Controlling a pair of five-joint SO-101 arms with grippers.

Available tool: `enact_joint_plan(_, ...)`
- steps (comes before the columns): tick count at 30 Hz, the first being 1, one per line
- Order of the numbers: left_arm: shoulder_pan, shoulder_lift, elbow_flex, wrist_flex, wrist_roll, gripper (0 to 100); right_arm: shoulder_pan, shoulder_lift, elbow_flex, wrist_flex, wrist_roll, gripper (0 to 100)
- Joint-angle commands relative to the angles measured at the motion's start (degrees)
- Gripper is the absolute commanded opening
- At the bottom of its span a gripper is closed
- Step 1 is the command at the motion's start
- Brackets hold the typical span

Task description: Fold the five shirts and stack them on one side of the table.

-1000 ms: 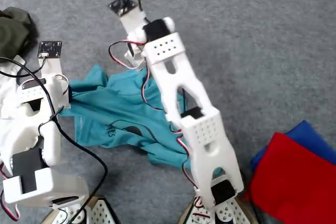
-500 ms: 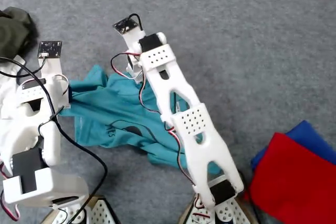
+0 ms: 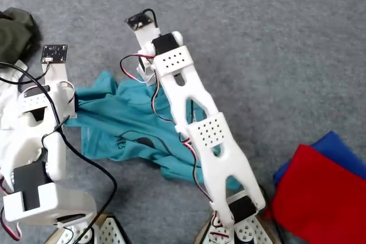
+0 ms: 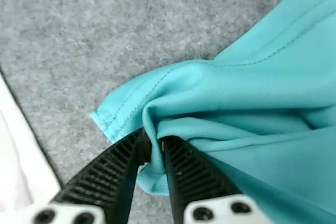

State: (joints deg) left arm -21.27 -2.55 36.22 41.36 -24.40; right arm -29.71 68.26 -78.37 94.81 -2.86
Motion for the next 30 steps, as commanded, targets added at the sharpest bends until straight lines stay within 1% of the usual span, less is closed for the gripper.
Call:
enact_joint_plan(1,-0.62,-0.31,-2.55,-0.88,0.62,2,-2.07,-2.68,-4.97,-0.26,-0.18,2.7)
enact_joint_plan(4,-0.62,-0.31,-2.55,-0.88,0.62,2,-4.26,-3.12,-4.88,-3.34,1.14,2.6)
enact_joint_plan(10,-0.62,-0.31,-2.55,-0.88,0.62,2,-7.34,-1.54,-4.88,-8.18,1.41,2.7)
enact_joint_plan(12,-0.62,-0.31,-2.55,-0.88,0.62,2,-8.04,-0.75,-4.88,-9.23,1.41,4.5)
enact_joint_plan(14,-0.62,-0.31,-2.55,-0.88,0.62,2,-8.40,-0.13,-4.97,-9.49,1.32,10.9)
enact_joint_plan(17,-0.62,-0.31,-2.55,-0.88,0.62,2,-8.66,-0.40,-5.32,-7.91,0.97,24.3)
enact_joint_plan(19,-0.62,-0.31,-2.55,-0.88,0.62,2,-8.57,-1.80,-5.41,-7.21,0.97,28.1)
enact_joint_plan(22,-0.62,-0.31,-2.55,-0.88,0.62,2,-7.08,-3.82,-5.23,-7.38,0.88,28.1)
enact_joint_plan(25,-0.62,-0.22,-2.55,-0.88,0.62,2,-4.09,-4.62,-5.05,-9.32,0.62,28.1)
enact_joint_plan(30,-0.62,-0.22,-2.64,-0.88,0.62,2,1.71,-3.03,-4.88,-13.01,-3.08,28.1)
